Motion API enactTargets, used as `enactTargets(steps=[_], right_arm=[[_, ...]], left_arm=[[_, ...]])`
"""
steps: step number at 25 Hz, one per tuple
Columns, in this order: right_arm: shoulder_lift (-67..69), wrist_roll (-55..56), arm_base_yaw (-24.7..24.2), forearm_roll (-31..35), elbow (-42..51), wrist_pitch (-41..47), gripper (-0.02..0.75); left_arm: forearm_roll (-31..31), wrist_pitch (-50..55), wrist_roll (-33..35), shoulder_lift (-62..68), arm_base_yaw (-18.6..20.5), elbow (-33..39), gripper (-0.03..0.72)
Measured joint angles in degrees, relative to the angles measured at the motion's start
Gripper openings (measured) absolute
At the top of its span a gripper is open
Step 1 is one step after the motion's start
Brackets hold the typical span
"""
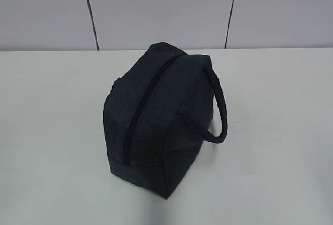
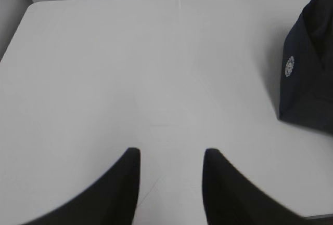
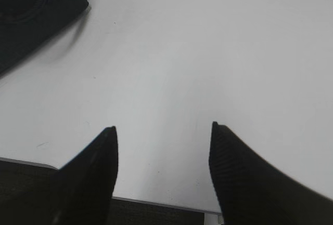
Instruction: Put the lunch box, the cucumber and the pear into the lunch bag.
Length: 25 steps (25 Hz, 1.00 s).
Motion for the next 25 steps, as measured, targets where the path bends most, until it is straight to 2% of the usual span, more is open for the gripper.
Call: enactTargets(steps=[25], right_arm=[[0.0,0.0,0.0,0.0,0.0,0.0,0.444]], left_arm=[[0.0,0.0,0.0,0.0,0.0,0.0,0.241]])
